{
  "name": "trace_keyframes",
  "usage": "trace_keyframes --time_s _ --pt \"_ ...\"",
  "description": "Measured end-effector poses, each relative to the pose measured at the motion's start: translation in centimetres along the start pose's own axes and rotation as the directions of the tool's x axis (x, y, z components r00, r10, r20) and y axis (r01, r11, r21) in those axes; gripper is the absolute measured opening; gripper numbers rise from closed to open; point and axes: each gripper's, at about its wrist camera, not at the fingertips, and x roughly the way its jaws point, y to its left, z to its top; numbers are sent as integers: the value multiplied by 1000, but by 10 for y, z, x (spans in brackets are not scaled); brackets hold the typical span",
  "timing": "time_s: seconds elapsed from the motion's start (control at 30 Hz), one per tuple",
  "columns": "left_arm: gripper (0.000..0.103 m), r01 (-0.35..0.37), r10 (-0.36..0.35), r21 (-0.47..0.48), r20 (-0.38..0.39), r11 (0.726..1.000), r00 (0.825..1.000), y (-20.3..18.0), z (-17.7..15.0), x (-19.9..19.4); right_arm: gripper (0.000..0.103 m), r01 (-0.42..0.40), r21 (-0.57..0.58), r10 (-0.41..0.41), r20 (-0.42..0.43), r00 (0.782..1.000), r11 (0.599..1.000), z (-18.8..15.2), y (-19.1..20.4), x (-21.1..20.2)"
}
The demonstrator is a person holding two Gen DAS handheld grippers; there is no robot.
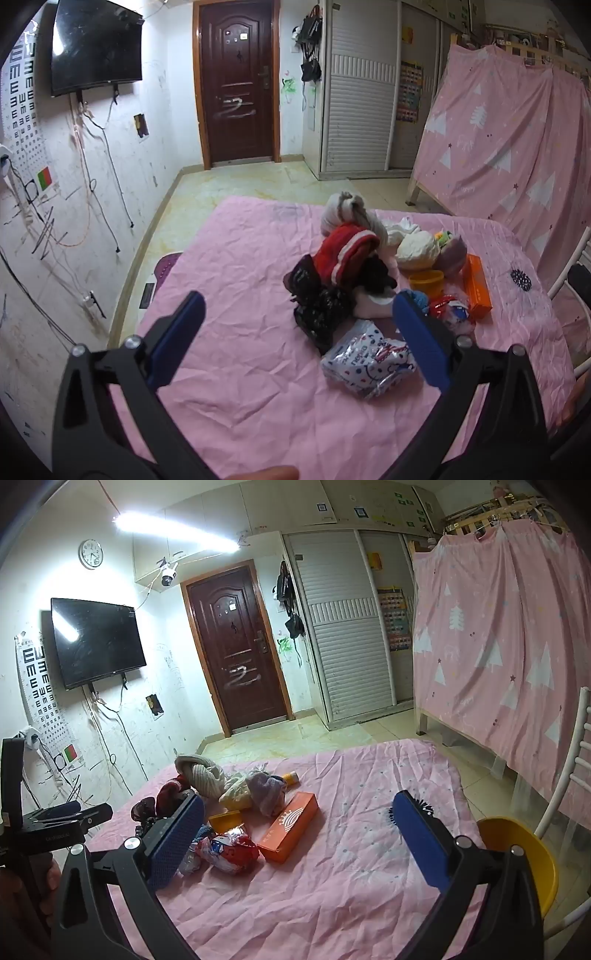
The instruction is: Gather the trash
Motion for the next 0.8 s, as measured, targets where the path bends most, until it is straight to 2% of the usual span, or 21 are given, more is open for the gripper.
trace_keyframes --time_s 0.8 --pt "97 -3 3 4 -5 1000 1000 0 0 0 95 -1 -1 1 5 1000 1000 0 0 0"
